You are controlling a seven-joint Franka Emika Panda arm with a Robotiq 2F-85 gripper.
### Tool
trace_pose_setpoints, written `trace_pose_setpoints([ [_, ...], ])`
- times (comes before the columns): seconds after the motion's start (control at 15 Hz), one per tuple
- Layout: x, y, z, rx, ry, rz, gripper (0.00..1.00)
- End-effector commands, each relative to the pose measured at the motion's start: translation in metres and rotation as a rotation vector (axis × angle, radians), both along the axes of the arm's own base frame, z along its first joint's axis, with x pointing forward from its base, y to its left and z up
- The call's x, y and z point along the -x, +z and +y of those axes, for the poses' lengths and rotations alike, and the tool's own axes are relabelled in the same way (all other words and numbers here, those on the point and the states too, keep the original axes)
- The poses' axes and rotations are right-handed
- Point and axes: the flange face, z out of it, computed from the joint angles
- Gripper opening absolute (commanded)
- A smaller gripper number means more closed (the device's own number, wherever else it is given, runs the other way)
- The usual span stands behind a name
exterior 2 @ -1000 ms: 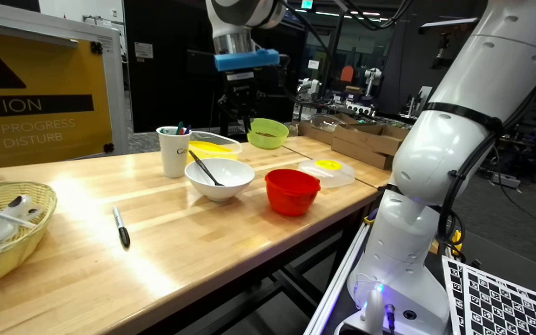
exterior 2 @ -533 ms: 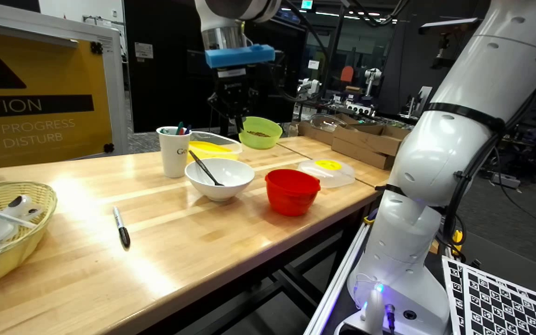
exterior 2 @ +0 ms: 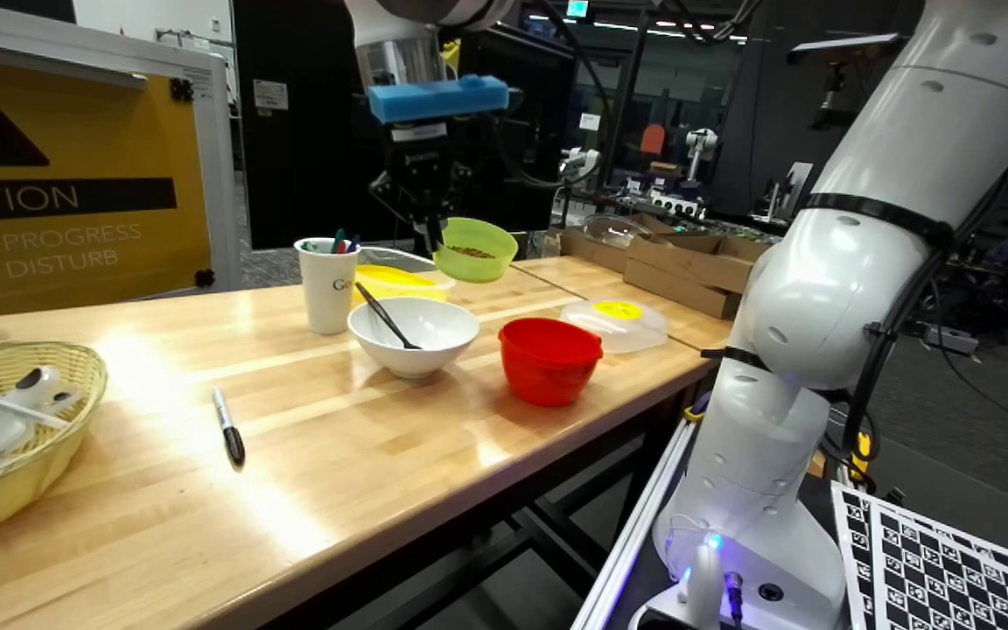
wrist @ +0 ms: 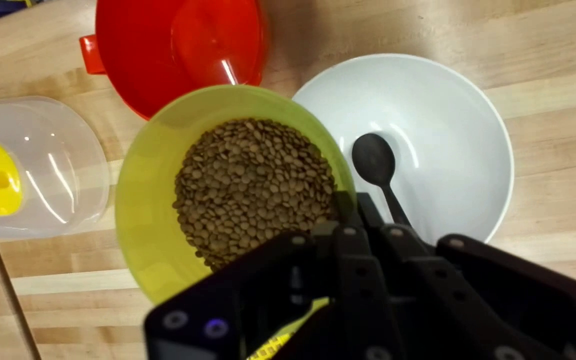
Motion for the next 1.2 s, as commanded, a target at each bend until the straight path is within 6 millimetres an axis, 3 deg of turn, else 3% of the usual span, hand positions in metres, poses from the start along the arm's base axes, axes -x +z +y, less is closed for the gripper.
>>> trace_pose_setpoints([
  [0.0, 0.004, 0.01, 0.019, 0.009, 0.056, -0.014, 0.01],
  [0.47, 0.005, 0.013, 0.047, 0.016, 0.121, -0.029, 0.01],
  [1.13, -0.013, 0.006, 0.065, 0.014, 0.151, -0.057, 0.01],
])
